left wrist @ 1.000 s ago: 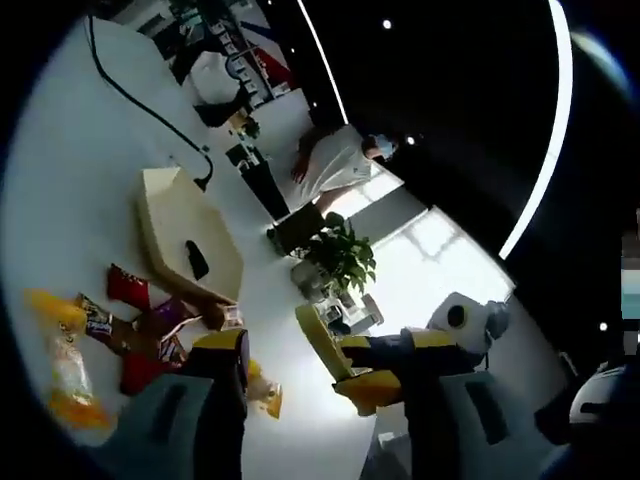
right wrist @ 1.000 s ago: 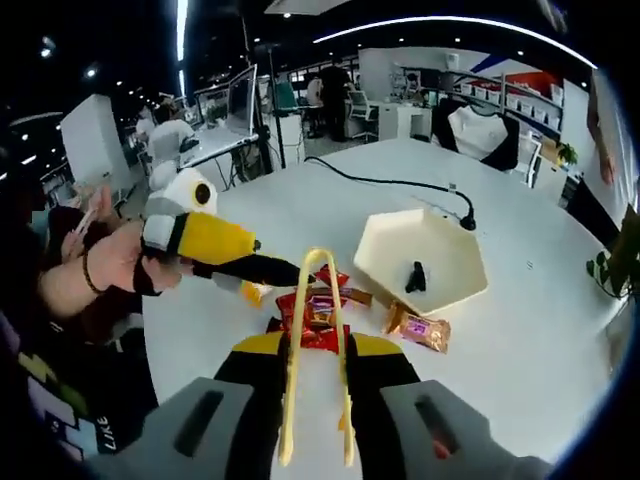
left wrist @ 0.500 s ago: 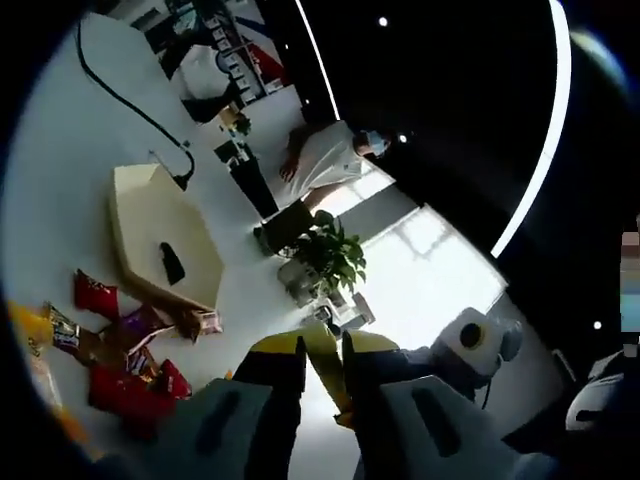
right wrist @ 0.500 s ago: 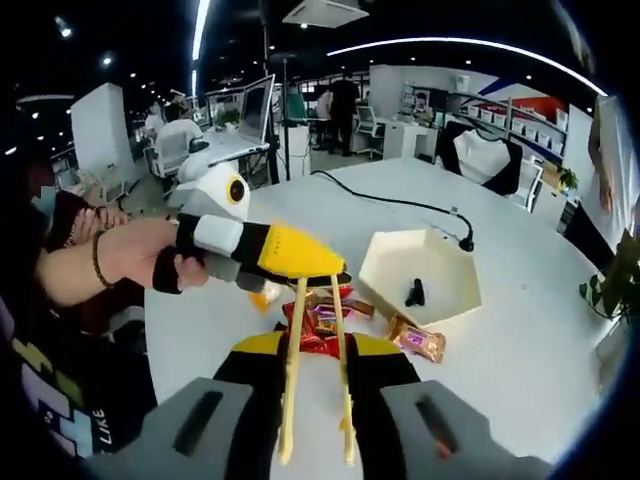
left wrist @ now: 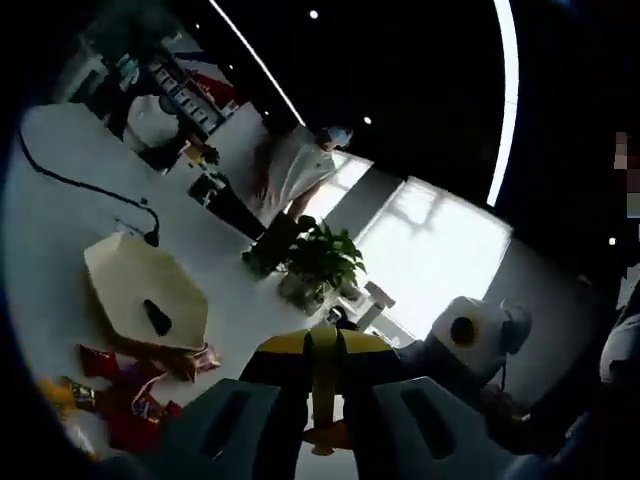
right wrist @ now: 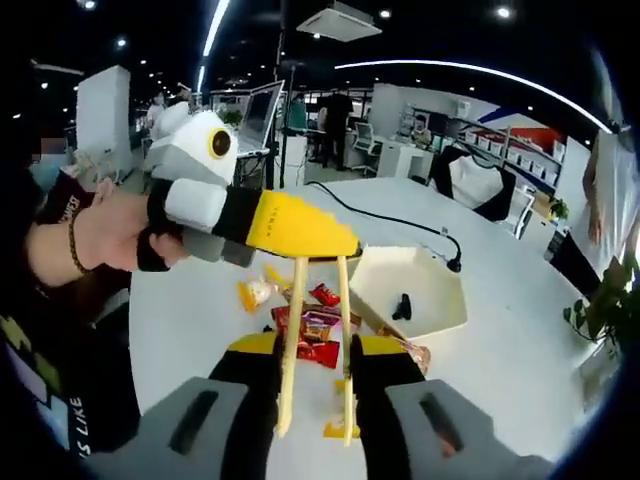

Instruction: Place the target food into the container with the food tongs after gripping and lifting it, then release it inside without dropping or visibly crushing the food.

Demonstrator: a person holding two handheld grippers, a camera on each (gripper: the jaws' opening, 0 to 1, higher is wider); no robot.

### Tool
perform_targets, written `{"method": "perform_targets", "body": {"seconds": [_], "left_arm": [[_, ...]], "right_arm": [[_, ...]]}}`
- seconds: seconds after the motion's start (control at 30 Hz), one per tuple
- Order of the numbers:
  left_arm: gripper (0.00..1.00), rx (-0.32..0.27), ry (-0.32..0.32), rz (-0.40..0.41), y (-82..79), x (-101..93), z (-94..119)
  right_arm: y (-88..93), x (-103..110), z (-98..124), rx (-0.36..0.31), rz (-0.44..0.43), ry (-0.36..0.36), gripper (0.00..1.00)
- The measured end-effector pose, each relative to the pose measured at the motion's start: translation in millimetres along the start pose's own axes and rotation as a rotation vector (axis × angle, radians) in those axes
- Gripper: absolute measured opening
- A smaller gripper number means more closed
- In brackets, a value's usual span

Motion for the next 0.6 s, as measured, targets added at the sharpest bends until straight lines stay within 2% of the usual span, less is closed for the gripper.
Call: {"method": "perform_targets", "body": {"seconds": [0.13, 0.27, 0.33, 0.37, 0.43, 0.5, 0.6], "left_arm": [[0.09, 0.035, -0.009, -0.125, -1.8, -11.7, -2.1], [0.09, 0.041, -0.009, -0.144, -0.9, -19.8, -5.0], [0.09, 0.040, -0.009, -0.171, -2.4, -25.6, -6.4], [0.09, 0.040, -0.012, -0.173, -3.1, -27.3, -6.7], [0.09, 0.057, -0.016, -0.192, -4.4, -25.4, -10.8], [0.09, 0.069, -0.017, -0.211, -5.3, -24.7, -14.1], [0.09, 0.073, -0.018, -0.226, -8.4, -22.6, -17.6]], "right_arm": [[5.1, -0.4, 2.3, -0.001, -0.011, 0.026, 0.26], [7.7, -2.3, 0.9, 0.005, -0.015, 0.043, 0.26], [2.5, -5.7, 4.9, -0.054, 0.011, 0.085, 0.26], [3.4, -3.1, 7.6, -0.054, 0.005, 0.089, 0.26], [4.3, -1.3, 9.9, -0.058, -0.026, 0.095, 0.26], [4.8, -1.2, 9.9, -0.071, 0.001, 0.107, 0.26], [4.9, -0.8, 12.9, -0.093, -0.006, 0.134, 0.26]]}}
Point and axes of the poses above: the point that each gripper's makers call its tool centre point, and the gripper's own axes: z roughly backward along the fingers, x roughly to its left, y roughly out of its underside, the point moved 4 cm from there along z, roughly backward along the fingers, and after that the axes turned 2 degrees about y, right-handed, at the moved point
